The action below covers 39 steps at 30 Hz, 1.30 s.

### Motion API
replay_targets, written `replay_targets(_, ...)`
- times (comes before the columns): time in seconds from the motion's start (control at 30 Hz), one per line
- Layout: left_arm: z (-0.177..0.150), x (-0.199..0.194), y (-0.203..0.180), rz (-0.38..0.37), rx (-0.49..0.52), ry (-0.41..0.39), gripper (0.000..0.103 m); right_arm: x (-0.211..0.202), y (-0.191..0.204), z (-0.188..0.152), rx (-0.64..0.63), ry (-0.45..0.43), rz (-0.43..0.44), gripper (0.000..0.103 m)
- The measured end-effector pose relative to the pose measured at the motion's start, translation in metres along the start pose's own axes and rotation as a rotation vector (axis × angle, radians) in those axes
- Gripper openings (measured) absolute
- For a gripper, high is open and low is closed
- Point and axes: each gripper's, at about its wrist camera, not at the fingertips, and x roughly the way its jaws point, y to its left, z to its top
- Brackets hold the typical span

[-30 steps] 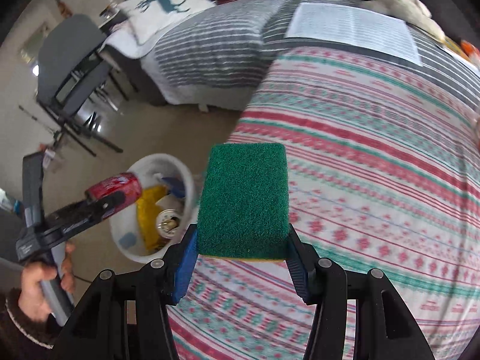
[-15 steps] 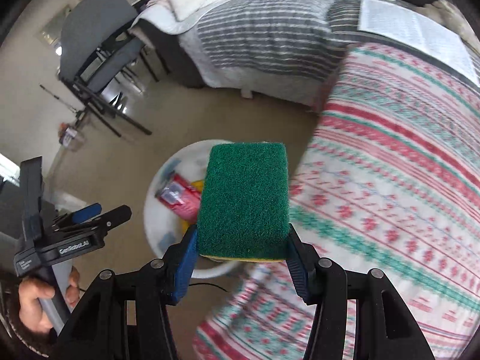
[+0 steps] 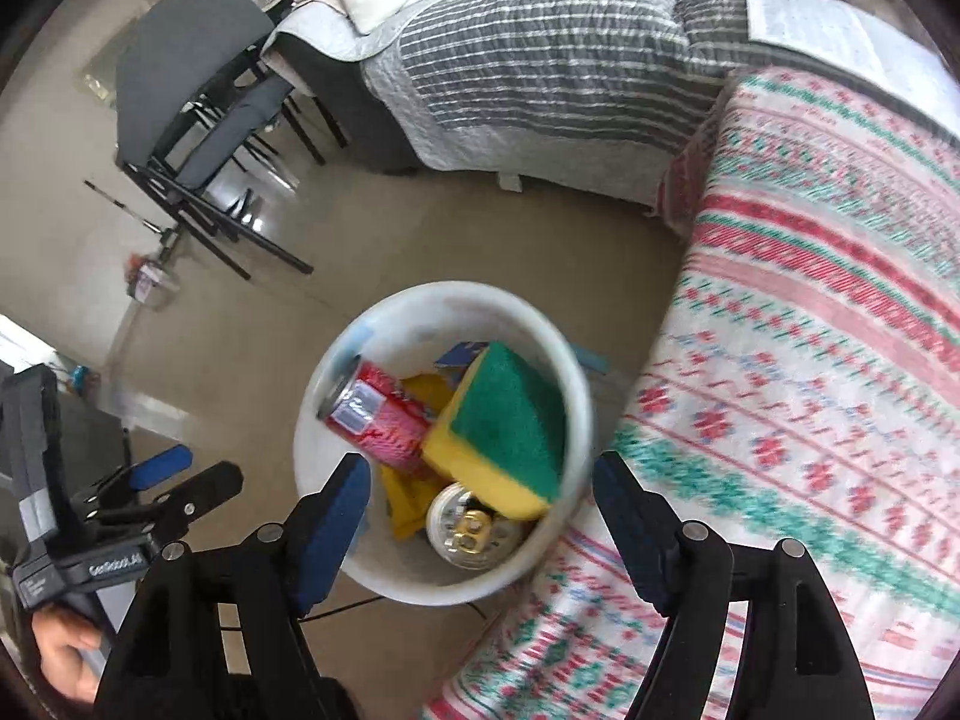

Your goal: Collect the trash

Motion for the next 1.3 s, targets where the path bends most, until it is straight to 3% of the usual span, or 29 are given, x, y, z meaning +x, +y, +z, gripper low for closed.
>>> replay_targets(0.17,-0.006,-0.010,-0.020,-0.025,0.054,-0.023,0.102,-0.042,-0.013,-0.005,0.004,-0.060,-0.032,0.081)
replay_targets(0.33,-0.021,-0.027,-0.047,-0.050,0.095,-0.041,0.102,-0.081,-0.024,-0.028,-0.025,-0.095,-0.131,0.082)
replay_targets(0.7,-0.085,-0.076,-0.109,-0.016,0.199,-0.104,0.102,-0.166,-0.051,-0.125,-0.015,-0.182,-0.290,0.086)
replay_targets(0.87,-0.119,-0.092,-0.138,-0.049,0.233,-0.129,0.102,-0.196,-0.061,-0.168,0.005,-0.245,-0.334,0.091)
replay_targets(1.1,-0.146,-0.109,-0.154,-0.061,0.192,-0.196,0.102,-0.218,-0.081,-0.214,0.054,-0.311,-0.448,0.093)
replay_targets(1.3,-0.156,-0.120,-0.166,-0.062,0.191,-0.228,0.102,-0.231,-0.081,-0.220,0.045,-0.368,-0.476,0.093)
